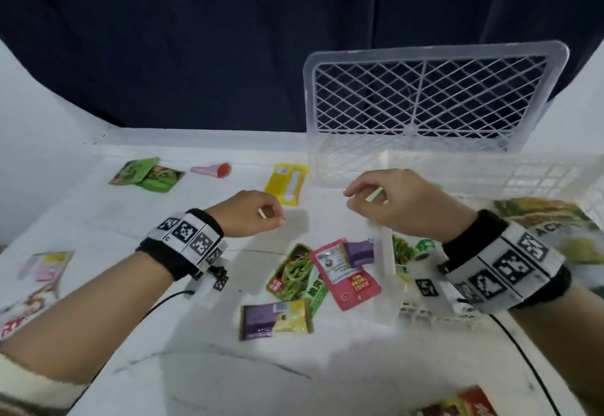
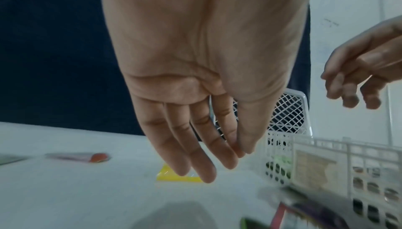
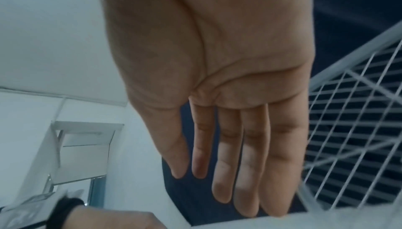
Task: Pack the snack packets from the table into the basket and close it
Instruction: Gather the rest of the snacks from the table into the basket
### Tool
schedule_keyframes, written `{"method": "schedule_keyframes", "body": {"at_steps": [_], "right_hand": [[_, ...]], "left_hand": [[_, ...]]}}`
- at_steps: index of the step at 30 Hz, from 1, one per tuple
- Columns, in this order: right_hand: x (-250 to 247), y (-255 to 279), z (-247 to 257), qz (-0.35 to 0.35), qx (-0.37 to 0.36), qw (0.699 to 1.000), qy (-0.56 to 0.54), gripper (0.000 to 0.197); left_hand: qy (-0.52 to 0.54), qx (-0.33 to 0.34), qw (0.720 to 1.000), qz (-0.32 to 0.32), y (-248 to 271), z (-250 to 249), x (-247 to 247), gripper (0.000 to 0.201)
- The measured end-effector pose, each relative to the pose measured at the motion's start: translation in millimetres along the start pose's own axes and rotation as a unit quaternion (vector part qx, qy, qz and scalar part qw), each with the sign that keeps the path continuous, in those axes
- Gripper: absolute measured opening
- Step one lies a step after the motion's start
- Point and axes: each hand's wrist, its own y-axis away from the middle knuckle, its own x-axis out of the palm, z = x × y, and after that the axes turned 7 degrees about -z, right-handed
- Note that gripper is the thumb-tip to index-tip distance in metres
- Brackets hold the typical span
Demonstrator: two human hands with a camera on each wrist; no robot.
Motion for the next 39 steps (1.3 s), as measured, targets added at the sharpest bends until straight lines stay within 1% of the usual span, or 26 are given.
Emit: {"method": "schedule_keyframes", "body": {"at_steps": [3,5,7,9,11,12,13,16,18,20,21,22,24,25,28,31,32,34,35,36,38,39], "right_hand": [[62,4,41,0.04,0.011,0.997,-0.057,0.015],[111,5,51,0.073,0.014,0.996,-0.051,0.017],[159,7,52,0.113,0.023,0.993,-0.01,0.02],[198,12,47,0.146,0.046,0.988,0.034,0.025],[226,23,37,0.172,0.064,0.979,0.087,0.037],[235,30,33,0.174,0.071,0.976,0.114,0.044],[244,37,30,0.167,0.083,0.973,0.133,0.048],[262,50,28,0.104,0.108,0.971,0.185,0.049],[267,51,31,0.076,0.131,0.958,0.242,0.052],[266,45,40,0.069,0.154,0.941,0.294,0.051],[266,41,46,0.069,0.162,0.937,0.301,0.048],[268,38,52,0.06,0.167,0.943,0.283,0.041],[271,30,66,0.029,0.173,0.962,0.208,0.023],[275,27,73,0.019,0.178,0.967,0.182,0.022],[290,15,92,0.013,0.173,0.966,0.193,0.023],[303,-1,108,0.012,0.148,0.969,0.196,0.021],[306,-7,112,0.015,0.142,0.97,0.196,0.02],[310,-19,119,0.035,0.145,0.968,0.202,0.015],[312,-26,123,0.045,0.15,0.965,0.208,0.017],[314,-33,124,0.052,0.157,0.963,0.212,0.02],[315,-45,125,0.053,0.172,0.961,0.209,0.029],[315,-50,124,0.048,0.177,0.962,0.203,0.03]], "left_hand": [[0.025,-0.032,0.999,0.002,44,54,9,0.01],[0.044,-0.04,0.998,-0.002,69,89,15,0.004],[0.049,-0.047,0.998,-0.002,91,121,19,0.006],[0.048,-0.063,0.997,-0.004,115,150,20,0.004],[0.044,-0.08,0.996,-0.01,137,180,21,0.004],[0.039,-0.088,0.995,-0.01,148,193,21,0.004],[0.037,-0.096,0.995,-0.01,157,205,21,0.004],[0.039,-0.113,0.993,-0.017,181,236,14,0.011],[0.046,-0.125,0.99,-0.036,191,257,5,0.018],[0.05,-0.138,0.987,-0.065,199,282,-9,0.024],[0.048,-0.144,0.985,-0.079,202,295,-15,0.024],[0.047,-0.148,0.984,-0.091,206,307,-21,0.023],[0.046,-0.147,0.982,-0.11,211,327,-30,0.02],[0.047,-0.145,0.982,-0.115,213,335,-32,0.021],[0.064,-0.132,0.982,-0.119,210,346,-34,0.02],[0.076,-0.114,0.983,-0.119,189,339,-38,0.015],[0.081,-0.102,0.984,-0.12,178,336,-42,0.016],[0.09,-0.081,0.985,-0.123,150,332,-51,0.026],[0.089,-0.075,0.985,-0.128,134,332,-56,0.028],[0.089,-0.073,0.984,-0.135,117,333,-62,0.025],[0.084,-0.09,0.98,-0.154,83,335,-72,0.014],[0.078,-0.106,0.978,-0.163,65,338,-77,0.017]]}}
